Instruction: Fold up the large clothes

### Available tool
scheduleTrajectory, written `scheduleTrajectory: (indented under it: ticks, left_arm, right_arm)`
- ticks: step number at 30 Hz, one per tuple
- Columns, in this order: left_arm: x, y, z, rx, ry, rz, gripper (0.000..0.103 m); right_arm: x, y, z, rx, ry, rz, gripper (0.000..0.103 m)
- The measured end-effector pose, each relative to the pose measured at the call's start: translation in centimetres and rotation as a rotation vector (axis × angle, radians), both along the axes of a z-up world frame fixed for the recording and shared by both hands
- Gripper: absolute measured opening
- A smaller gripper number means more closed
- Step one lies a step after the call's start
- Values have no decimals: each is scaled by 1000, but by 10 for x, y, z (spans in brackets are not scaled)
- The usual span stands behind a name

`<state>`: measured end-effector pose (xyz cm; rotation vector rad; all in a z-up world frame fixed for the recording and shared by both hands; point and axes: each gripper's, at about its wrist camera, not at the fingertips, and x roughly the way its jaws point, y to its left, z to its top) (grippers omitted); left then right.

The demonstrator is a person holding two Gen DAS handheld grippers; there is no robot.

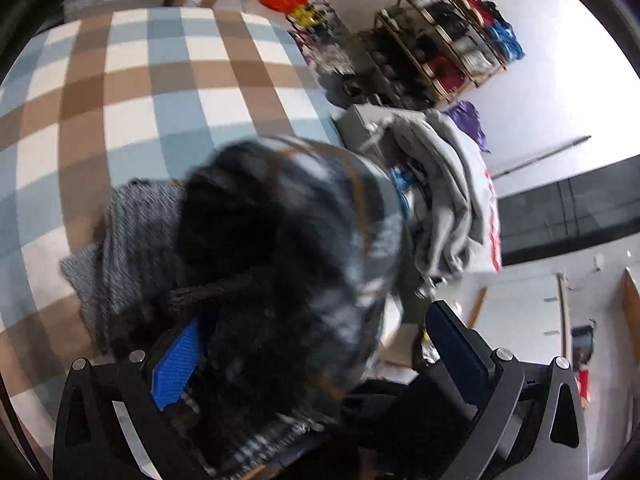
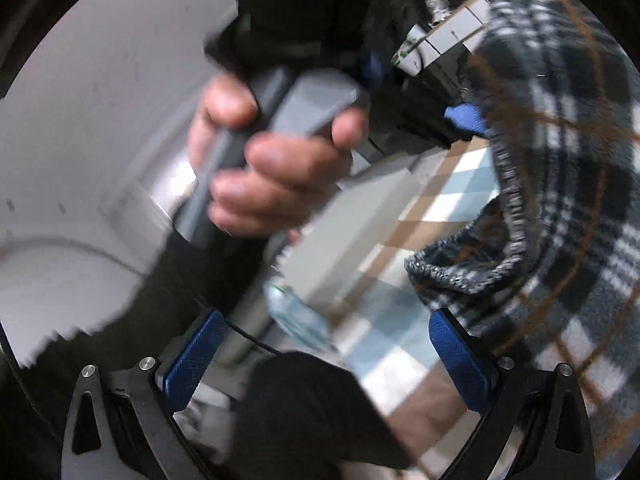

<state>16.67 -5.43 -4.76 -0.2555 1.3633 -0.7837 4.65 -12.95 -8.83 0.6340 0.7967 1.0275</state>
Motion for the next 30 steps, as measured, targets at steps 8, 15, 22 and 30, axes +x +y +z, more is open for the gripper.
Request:
scheduleTrajectory:
  ticks: [8, 15, 22, 30]
  left_arm:
    - [-8, 5, -5, 123, -74, 12, 42]
    - [-13, -2, -11, 209, -135, -5, 22]
    - [-25, 5, -16, 175, -98, 9, 28]
    - [-57, -11, -16, 173, -133, -26, 42]
  right_arm:
    - [-16, -29, 22, 23, -9, -82, 103]
    - [-38, -91, 39, 77, -72, -334, 103]
    - [-22, -143, 18, 81, 70, -654, 103]
    - [8, -142, -3, 215, 162, -567, 103]
